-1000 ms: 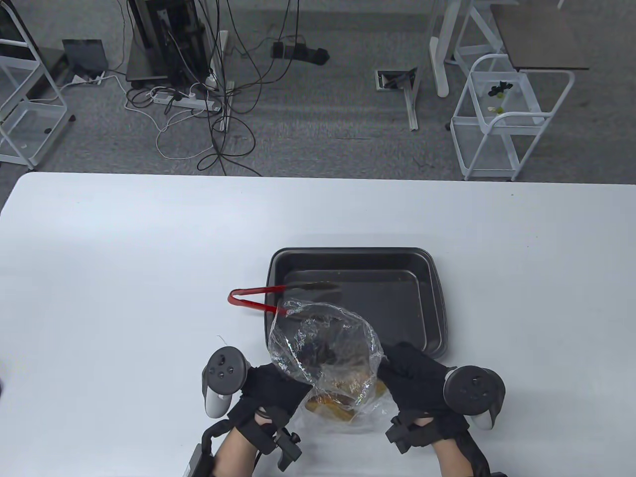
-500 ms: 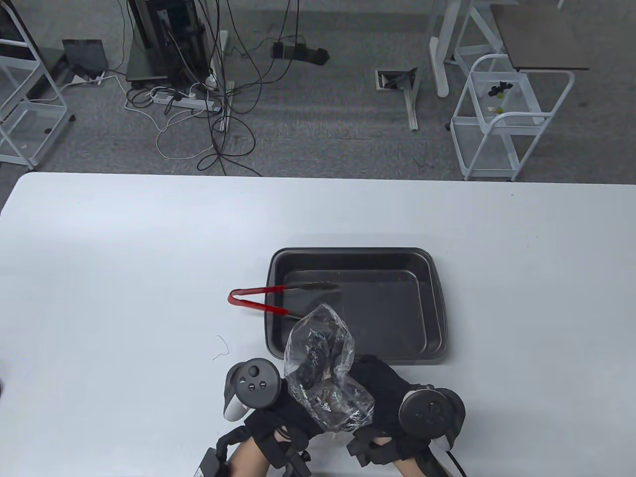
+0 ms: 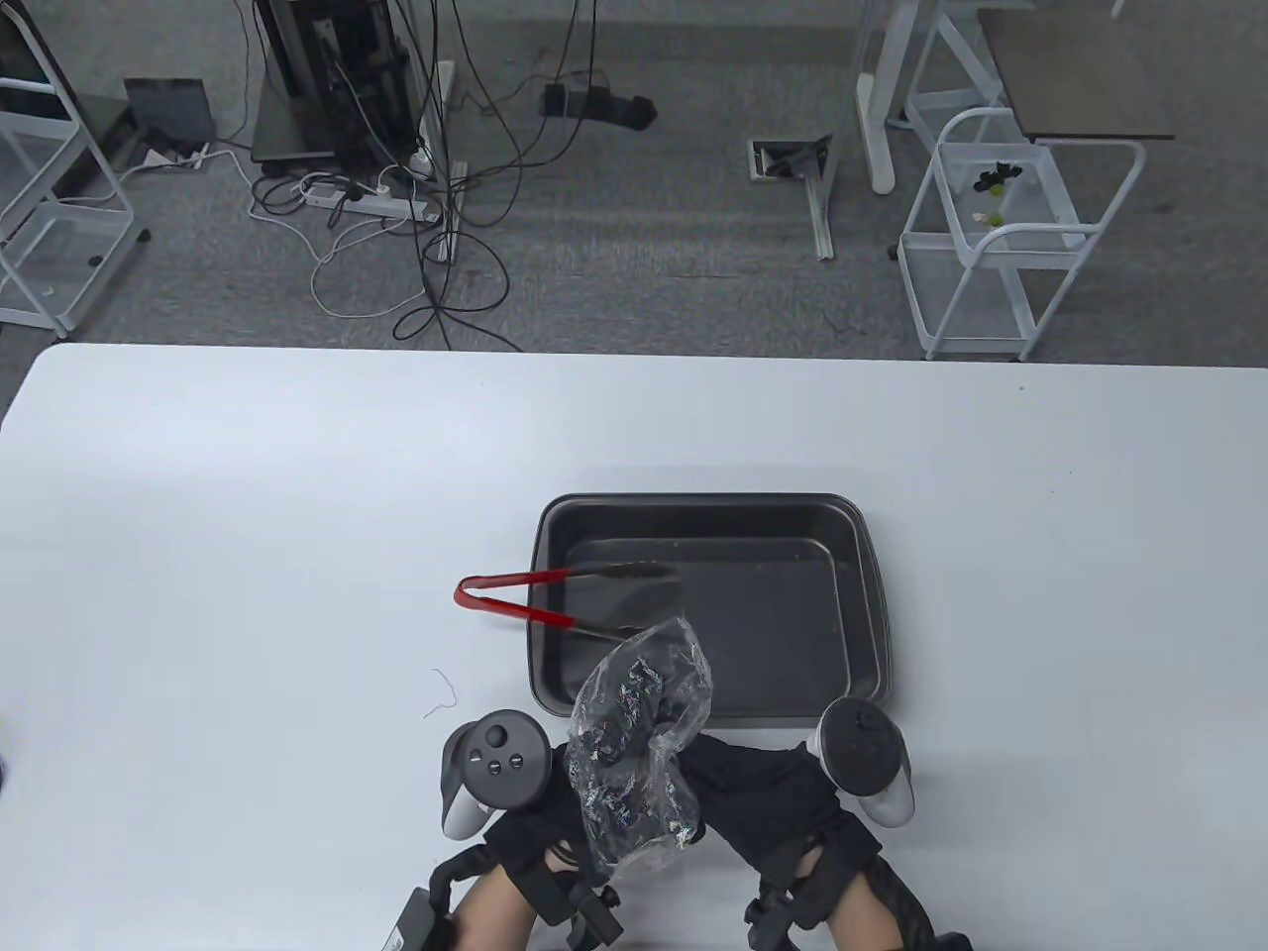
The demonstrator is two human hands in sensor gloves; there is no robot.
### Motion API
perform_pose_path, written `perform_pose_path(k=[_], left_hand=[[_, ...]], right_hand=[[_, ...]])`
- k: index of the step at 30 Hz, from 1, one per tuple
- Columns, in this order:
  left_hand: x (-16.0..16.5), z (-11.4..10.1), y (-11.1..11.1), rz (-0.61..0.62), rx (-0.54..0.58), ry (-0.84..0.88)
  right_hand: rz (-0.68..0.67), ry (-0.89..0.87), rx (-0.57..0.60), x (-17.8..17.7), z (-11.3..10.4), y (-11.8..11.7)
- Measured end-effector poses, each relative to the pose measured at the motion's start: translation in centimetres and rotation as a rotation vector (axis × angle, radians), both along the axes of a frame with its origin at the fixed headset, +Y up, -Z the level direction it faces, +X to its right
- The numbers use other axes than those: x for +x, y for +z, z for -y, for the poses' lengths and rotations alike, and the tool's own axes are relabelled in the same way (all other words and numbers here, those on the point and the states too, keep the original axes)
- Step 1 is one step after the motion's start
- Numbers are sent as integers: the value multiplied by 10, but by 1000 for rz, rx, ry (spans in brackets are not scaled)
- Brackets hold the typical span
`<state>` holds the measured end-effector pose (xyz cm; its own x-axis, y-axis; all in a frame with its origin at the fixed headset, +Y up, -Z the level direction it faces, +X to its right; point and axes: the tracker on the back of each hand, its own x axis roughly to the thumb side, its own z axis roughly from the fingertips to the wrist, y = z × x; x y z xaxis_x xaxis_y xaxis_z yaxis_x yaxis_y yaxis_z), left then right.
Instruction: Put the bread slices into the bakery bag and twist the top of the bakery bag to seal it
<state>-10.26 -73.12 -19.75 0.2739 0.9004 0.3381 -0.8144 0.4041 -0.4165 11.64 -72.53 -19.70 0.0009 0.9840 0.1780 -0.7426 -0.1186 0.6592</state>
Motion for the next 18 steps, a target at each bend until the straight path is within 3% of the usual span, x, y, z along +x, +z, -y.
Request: perform_pose_path(k=[2, 11, 18], left_hand=[[-3, 1, -2, -9, -1, 35], [-18, 7, -8, -69, -53, 163], [-20, 8, -6, -175, -43, 150]], right_hand=[[28, -22, -18, 4, -3, 1], [444, 160, 227, 31, -16, 10], [416, 332, 401, 8, -14, 23]])
